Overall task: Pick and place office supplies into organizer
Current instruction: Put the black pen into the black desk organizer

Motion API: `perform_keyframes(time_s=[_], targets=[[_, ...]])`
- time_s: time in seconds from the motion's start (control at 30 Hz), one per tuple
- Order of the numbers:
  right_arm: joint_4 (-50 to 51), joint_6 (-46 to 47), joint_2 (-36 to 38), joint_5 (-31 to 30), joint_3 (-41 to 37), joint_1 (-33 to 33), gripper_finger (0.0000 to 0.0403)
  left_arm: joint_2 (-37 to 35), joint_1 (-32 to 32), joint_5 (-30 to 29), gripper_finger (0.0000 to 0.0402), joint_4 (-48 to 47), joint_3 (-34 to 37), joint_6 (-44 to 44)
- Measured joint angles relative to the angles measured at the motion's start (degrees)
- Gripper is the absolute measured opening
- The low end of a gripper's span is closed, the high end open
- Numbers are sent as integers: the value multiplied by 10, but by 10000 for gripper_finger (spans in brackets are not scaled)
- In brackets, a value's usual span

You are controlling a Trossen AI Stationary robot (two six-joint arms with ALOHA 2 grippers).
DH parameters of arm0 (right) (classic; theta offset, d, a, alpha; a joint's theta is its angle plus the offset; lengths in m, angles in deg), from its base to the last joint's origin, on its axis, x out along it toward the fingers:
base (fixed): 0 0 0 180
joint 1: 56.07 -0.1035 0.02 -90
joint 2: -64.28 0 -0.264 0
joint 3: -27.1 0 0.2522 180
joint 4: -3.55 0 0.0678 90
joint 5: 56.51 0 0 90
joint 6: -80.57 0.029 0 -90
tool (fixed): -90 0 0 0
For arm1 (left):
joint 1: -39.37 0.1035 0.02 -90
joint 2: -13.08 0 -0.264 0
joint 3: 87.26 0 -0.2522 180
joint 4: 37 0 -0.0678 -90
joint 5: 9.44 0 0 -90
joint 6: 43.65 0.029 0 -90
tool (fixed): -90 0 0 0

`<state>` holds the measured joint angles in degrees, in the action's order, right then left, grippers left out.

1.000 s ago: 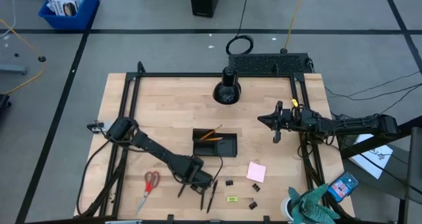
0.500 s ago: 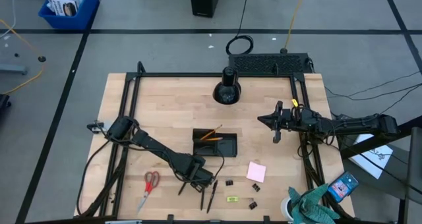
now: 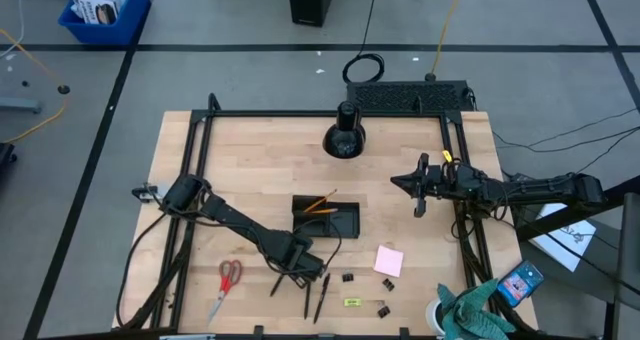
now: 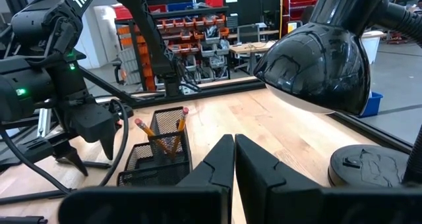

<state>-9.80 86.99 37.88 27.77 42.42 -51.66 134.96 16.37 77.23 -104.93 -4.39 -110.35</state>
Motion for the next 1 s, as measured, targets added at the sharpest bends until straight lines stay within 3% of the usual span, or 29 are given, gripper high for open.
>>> perform_keyframes(time_s=[0.37,0.57,0.8,1.0], targets=[[4,0,0,0,0,0,9,0,-3,-16,232,14,2,-5],[6,17,0,3,0,0,9,0,-1,22,162,48,3,21],[4,19,0,15,0,0,9,0,5,31,80,63,3,66],[4,19,0,15,0,0,9,-3,5,15,35,91,18,78]])
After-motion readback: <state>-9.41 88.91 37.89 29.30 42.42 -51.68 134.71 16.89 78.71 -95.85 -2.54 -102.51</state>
